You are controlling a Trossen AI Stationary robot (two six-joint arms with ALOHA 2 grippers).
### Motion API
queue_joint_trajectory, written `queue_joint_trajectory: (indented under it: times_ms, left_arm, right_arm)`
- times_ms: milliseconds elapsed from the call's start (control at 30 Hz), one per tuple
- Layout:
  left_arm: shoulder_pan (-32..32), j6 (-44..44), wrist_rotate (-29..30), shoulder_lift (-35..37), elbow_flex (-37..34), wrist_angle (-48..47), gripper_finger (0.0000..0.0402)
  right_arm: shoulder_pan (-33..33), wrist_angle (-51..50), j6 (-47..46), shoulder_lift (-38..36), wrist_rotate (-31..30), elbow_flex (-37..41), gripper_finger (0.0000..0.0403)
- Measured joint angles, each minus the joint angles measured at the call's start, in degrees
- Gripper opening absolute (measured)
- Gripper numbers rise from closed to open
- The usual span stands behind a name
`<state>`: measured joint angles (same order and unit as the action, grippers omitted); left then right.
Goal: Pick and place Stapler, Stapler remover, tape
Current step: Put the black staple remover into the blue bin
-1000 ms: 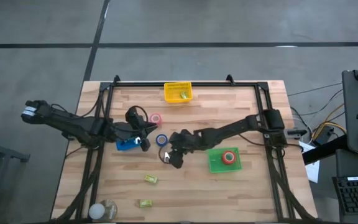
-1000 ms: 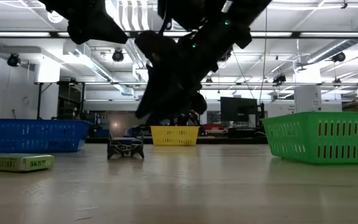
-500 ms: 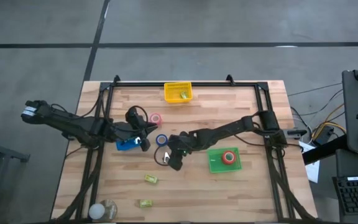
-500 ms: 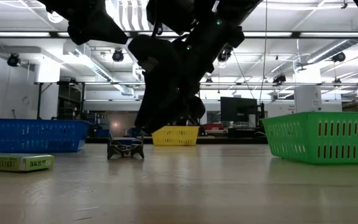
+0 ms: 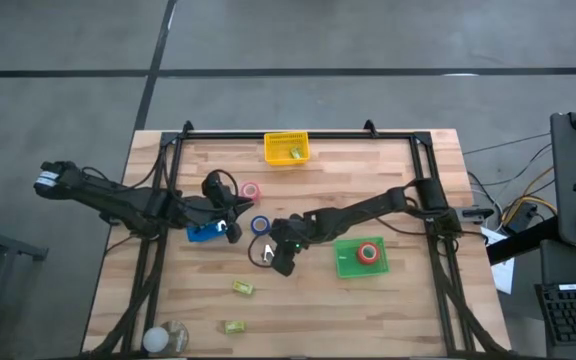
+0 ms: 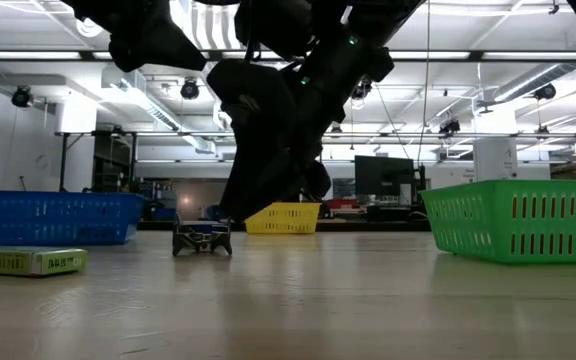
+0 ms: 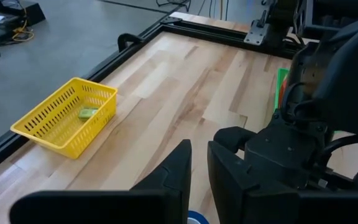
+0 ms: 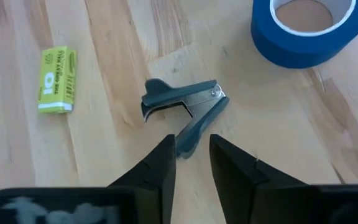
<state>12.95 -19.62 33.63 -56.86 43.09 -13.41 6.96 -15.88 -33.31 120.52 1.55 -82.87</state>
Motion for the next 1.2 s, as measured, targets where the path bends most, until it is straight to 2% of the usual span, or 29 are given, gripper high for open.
queue_joint_trajectory:
  times_ms: [600, 867, 1200]
  left_arm:
    - [0.0, -0.4, 0.1, -0.1, -0.3, 0.1, 0.0055]
    - [-0.1, -0.6, 0.1, -0.6, -1.3, -0.1, 0.0055]
    - [-0.1, -0.3, 0.1, -0.7, -1.7, 0.1, 0.0055]
  right_arm:
    - [0.0, 0.4, -0.1, 0.5, -0.2, 0.0, 0.0051]
    - [0.0, 1.5, 0.8, 0.6, -0.2, 0.3, 0.0011]
    - [0.0, 1.6, 3.4, 0.6, -0.6, 0.7, 0.0008]
